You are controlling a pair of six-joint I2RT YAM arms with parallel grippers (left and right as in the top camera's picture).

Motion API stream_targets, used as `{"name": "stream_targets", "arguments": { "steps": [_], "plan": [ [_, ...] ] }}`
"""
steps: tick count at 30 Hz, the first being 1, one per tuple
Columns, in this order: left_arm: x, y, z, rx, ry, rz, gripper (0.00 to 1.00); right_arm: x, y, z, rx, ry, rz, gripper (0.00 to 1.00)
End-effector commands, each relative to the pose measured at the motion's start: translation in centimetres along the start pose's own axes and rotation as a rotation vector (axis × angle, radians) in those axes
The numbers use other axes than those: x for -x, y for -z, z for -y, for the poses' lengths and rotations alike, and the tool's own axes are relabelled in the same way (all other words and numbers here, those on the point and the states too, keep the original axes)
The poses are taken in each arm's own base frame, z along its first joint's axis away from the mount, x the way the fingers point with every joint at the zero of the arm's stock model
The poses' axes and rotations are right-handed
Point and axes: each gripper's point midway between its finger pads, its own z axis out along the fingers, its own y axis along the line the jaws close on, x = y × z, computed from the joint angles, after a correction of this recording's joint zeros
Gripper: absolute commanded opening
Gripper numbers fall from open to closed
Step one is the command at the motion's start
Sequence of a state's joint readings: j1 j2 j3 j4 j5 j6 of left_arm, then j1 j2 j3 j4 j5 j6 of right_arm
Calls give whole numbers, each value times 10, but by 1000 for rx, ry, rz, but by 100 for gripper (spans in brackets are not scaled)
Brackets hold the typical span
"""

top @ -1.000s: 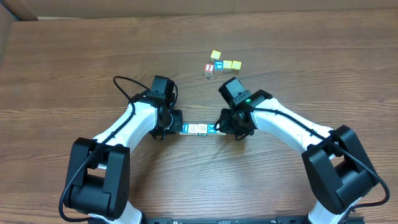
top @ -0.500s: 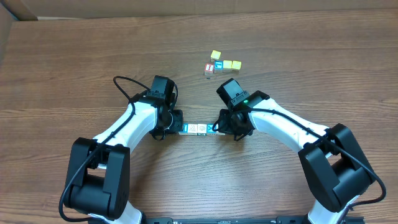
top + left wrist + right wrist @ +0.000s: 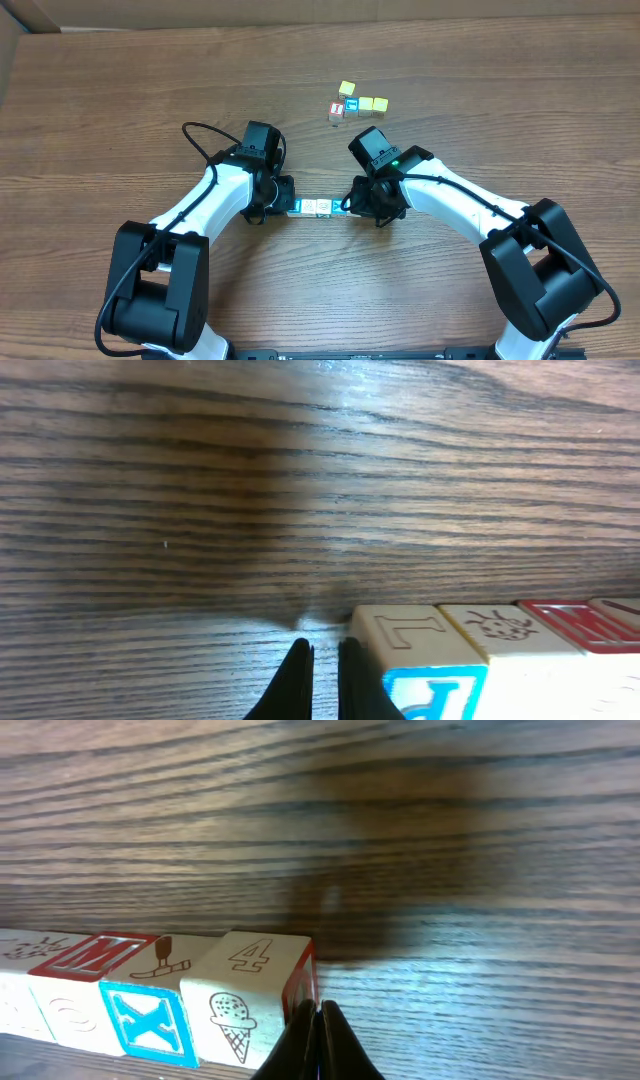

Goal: Flip 5 blocks

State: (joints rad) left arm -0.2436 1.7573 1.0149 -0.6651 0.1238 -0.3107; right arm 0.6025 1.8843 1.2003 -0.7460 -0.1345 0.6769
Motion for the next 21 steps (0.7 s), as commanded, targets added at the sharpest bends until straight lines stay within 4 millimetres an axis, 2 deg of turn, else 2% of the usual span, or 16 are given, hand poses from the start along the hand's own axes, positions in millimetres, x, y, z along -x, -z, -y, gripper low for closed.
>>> {"name": "stream_targets", "arguments": {
  "steps": [1, 13, 21],
  "plan": [
    [-2, 0, 10, -46, -25, -13, 4, -3, -4, -3, 17, -4, -17, 4],
    [4, 0, 11, -49, -28, 14, 4, -1, -4, -4, 24, -2, -10, 4],
    [11, 0, 13, -58, -33, 43, 4, -9, -3, -12, 66, -39, -55, 4]
  ]
}}
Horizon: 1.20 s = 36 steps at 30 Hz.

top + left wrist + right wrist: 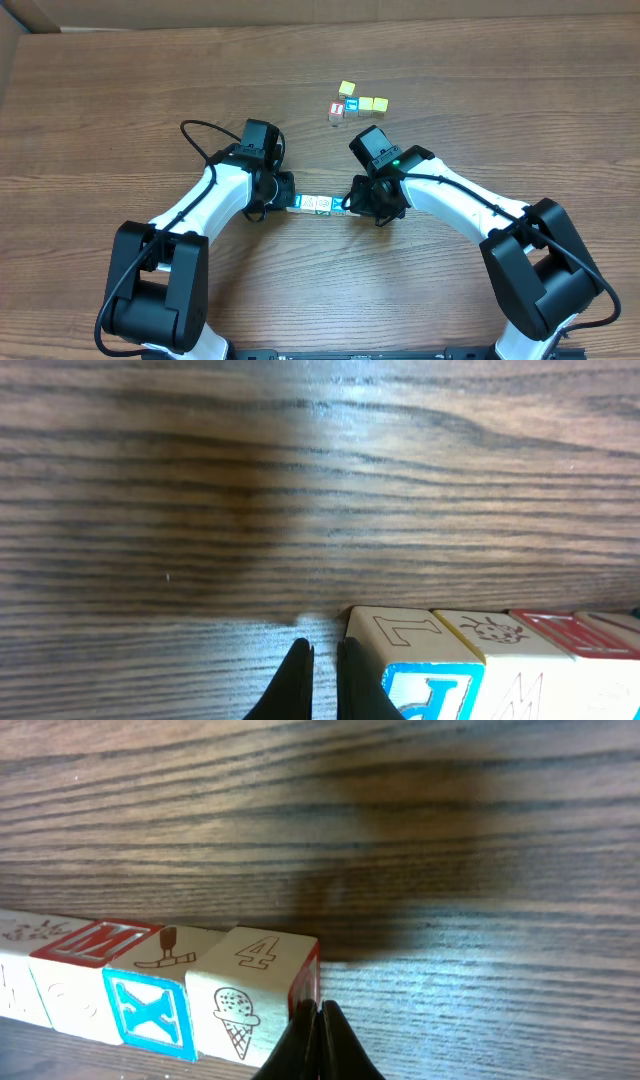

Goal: Flip 5 blocks

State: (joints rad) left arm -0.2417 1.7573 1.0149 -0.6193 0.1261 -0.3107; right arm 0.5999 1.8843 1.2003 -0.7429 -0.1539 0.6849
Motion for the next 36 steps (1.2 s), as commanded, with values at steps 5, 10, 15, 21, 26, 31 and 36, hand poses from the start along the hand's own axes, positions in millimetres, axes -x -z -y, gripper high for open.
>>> {"name": "stream_targets", "arguments": {
  "steps": [5, 10, 15, 21, 26, 31, 36],
  "plan": [
    [3, 0, 11, -46, -31, 12, 4, -9, -3, -9, 50, -92, -54, 4],
    [7, 0, 11, -45, -33, 29, 4, -12, -3, -9, 46, -198, -71, 4],
    [13, 0, 13, -51, -36, 53, 4, -18, -3, -15, 62, -275, -100, 4],
    [21, 1, 16, -62, -40, 85, 4, -28, -5, -26, 68, -325, -110, 4],
    [23, 1, 16, -66, -37, 94, 4, -39, -7, -39, 75, -361, -117, 4],
    [27, 1, 18, -70, -41, 109, 4, -47, -9, -56, 108, -365, -123, 4],
    [31, 1, 19, -75, -43, 127, 4, -54, -9, -64, 119, -394, -136, 4]
  ]
}}
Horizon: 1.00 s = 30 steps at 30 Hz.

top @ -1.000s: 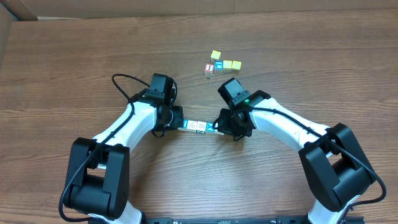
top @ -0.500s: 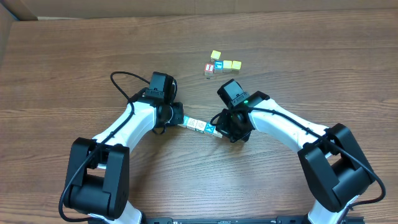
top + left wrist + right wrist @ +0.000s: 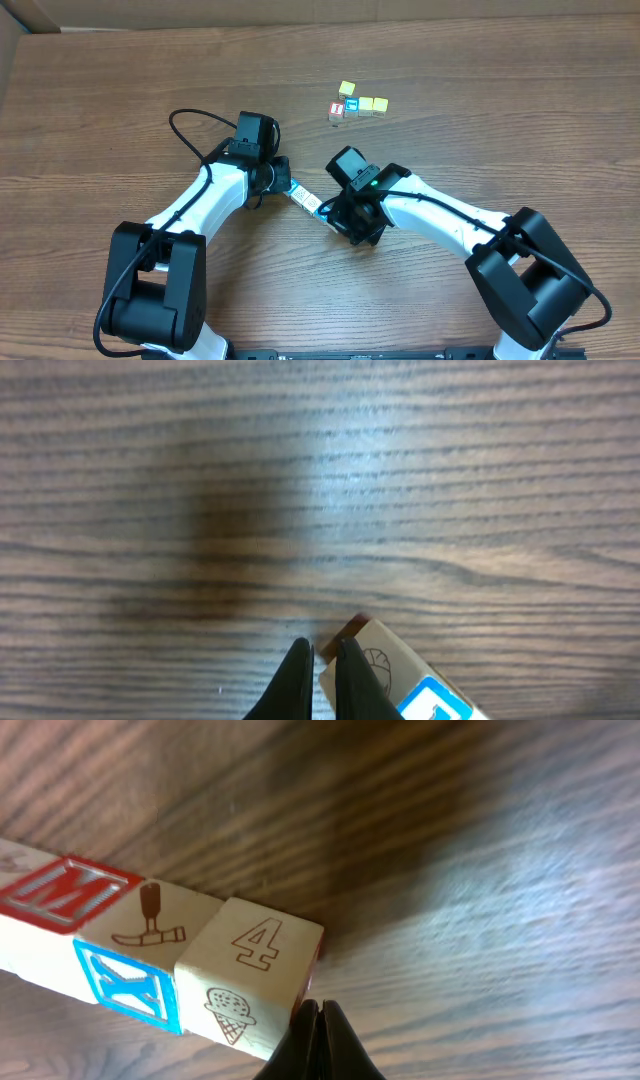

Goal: Flip 5 blocks

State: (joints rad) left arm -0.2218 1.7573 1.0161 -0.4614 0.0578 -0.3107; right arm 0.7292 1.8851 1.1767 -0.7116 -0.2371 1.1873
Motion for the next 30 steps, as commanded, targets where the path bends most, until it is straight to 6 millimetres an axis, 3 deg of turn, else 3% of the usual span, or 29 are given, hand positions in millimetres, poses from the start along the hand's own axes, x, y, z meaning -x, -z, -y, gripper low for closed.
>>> {"name": "stream_targets", "arguments": {
  "steps": [1, 11, 19, 30],
  "plan": [
    [-11, -1, 25, -101, -40, -45, 4, -16, -1, -23, 69, -27, -47, 4],
    [-9, -4, 26, -104, -41, -36, 4, -28, -3, -31, 87, -69, -61, 4],
    [-14, -18, 23, -95, -38, -62, 4, -31, -3, -32, 87, -90, -71, 4],
    [-13, -18, 24, -97, -39, -57, 4, -33, -3, -28, 70, -115, -83, 4]
  ]
}}
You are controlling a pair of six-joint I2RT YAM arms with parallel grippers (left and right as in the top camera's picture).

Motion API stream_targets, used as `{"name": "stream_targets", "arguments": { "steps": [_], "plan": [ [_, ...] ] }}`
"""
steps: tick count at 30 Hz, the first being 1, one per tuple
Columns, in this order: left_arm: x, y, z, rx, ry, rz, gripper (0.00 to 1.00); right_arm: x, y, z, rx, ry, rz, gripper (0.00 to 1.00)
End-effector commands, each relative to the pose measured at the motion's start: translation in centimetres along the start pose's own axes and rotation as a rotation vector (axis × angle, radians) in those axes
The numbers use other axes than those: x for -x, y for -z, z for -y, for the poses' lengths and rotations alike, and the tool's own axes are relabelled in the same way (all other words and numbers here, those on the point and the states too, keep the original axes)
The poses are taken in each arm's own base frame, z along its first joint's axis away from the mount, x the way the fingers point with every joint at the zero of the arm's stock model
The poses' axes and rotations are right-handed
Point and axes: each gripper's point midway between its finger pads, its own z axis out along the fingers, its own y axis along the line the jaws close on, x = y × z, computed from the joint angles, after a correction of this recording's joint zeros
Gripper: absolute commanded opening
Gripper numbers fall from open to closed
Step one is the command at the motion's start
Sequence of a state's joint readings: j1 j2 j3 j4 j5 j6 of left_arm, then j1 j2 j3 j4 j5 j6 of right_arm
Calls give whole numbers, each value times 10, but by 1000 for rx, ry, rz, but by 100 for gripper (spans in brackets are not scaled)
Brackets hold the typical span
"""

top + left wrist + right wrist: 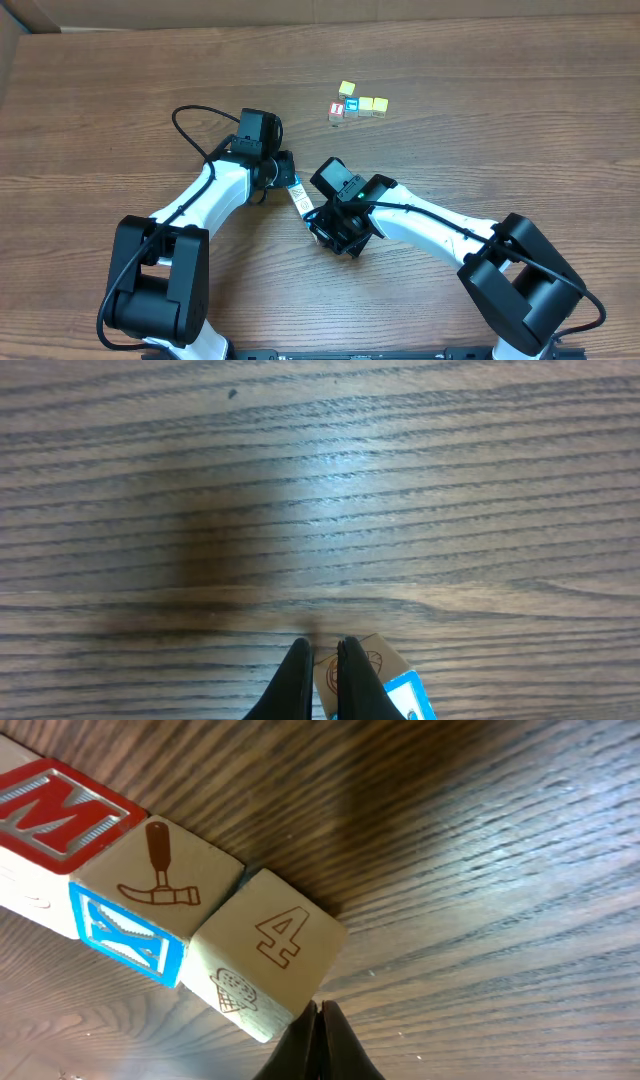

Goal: Flip 5 blocks

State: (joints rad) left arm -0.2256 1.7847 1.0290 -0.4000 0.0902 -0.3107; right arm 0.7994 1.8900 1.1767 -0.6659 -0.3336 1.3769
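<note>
A short row of wooden picture blocks (303, 202) lies slantwise between my two grippers. My left gripper (289, 186) is shut, its tips against the row's far end. In the left wrist view, the left gripper (322, 656) has an end block (378, 658) just to its right. My right gripper (320, 222) is shut and presses the near end. In the right wrist view, the right gripper (319, 1013) touches the "4" block (272, 938), with a hammer block (160, 878) and a red M block (62, 800) beyond.
A small cluster of loose blocks sits at the back: a yellow one (346, 88), a red one (337, 109), a blue one (351, 104) and two yellow ones (372, 103). A cardboard edge (20, 20) borders the table's far left.
The row has turned steeper, its near end swung to the left. My right gripper has moved left with it. The left gripper has stayed at nearly the same spot.
The row first lay left to right, squeezed end to end between both shut grippers. It then sat slightly farther back. Later it was slanted, the left end farther back and the right arm moved left. Now it runs steeply front to back.
</note>
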Motion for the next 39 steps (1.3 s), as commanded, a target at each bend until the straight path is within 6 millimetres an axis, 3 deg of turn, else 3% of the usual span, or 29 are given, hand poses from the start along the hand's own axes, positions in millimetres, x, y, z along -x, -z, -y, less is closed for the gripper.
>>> {"name": "stream_targets", "arguments": {
  "steps": [1, 20, 39],
  "plan": [
    [-25, -11, 12, -51, -29, -92, 4, 4, 3, -10, 27, -2, 21, 4],
    [-25, -10, 21, -100, -27, -98, 4, 2, 1, -11, 28, -70, 43, 4],
    [-25, -10, 27, -130, -2, -102, 4, -18, -8, -25, 69, -62, 85, 4]
  ]
}}
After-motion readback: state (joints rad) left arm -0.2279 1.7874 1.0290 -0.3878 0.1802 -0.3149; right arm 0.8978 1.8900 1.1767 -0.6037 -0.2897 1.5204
